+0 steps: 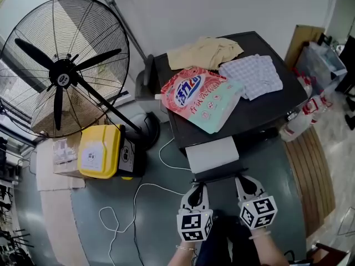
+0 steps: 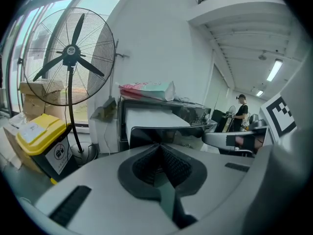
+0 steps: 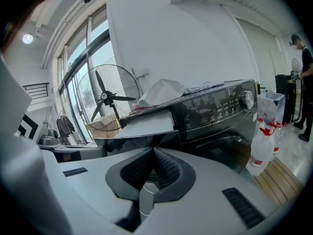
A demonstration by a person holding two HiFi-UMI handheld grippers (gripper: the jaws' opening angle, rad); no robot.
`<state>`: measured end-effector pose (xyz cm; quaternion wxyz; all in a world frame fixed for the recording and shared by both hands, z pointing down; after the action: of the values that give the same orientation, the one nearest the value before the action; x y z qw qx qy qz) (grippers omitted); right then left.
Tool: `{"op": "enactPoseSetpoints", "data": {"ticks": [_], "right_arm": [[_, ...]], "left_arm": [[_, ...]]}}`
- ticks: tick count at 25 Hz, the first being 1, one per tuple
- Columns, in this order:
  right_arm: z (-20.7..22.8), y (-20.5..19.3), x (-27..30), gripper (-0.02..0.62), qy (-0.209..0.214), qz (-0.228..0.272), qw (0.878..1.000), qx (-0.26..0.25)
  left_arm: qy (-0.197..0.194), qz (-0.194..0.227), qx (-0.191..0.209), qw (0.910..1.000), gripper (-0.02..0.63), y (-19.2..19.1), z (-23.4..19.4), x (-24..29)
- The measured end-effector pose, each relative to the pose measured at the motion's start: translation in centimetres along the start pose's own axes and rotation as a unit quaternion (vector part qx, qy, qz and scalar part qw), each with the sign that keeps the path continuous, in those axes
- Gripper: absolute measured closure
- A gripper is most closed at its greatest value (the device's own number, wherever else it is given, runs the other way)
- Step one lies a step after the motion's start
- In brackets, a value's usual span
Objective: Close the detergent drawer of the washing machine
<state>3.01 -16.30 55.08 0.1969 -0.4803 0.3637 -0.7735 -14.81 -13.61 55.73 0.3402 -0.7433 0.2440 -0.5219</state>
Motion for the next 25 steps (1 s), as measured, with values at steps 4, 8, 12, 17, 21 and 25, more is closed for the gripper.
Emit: {"op": "enactPoseSetpoints", "data": {"ticks": [4, 8, 12, 17, 21, 25], "right_arm": [[0.2, 1.1, 0.6, 0.571, -0.009, 0.007, 1.0, 0.0], [0.4, 1.7, 1.1, 0.571, -0.015, 0.012, 1.0, -0.001], [0.3, 2.2, 1.5, 0.571, -0.022, 0.014, 1.0, 0.0], [0.3, 2.6, 1.9, 0.571, -0.026, 0.015, 1.0, 0.003], [0.3, 3.1, 2.4, 0.571, -0.025, 0.013, 1.0, 0.0], [0.4, 3.4, 2.7, 0.571, -0.023, 0.015, 1.0, 0.002]], "left_arm": [[-0.008, 0.002, 0.008, 0.9999, 0.591, 0.9, -0.3, 0.6], [-0.018, 0.003, 0.012, 0.9998, 0.591, 1.5, -0.6, 1.1], [-0.025, 0.005, 0.016, 0.9996, 0.591, 1.9, -1.0, 1.3], [-0.027, 0.003, 0.017, 0.9995, 0.591, 2.4, -1.3, 1.6], [-0.026, 0.003, 0.015, 0.9995, 0.591, 2.8, -1.7, 2.0], [-0.022, 0.003, 0.014, 0.9996, 0.591, 3.1, -1.8, 2.3]]}}
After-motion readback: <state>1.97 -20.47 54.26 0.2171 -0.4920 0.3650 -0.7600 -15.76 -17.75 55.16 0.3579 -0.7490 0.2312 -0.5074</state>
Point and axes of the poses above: the fingertips, and each gripper's own axes: x forward along the fingers, z to its right, y out of its top, the point moved 7 cm from there along -x, backward along the fingers, and after that the axes turned 11 degrees about -z, right-handed, at the moved point
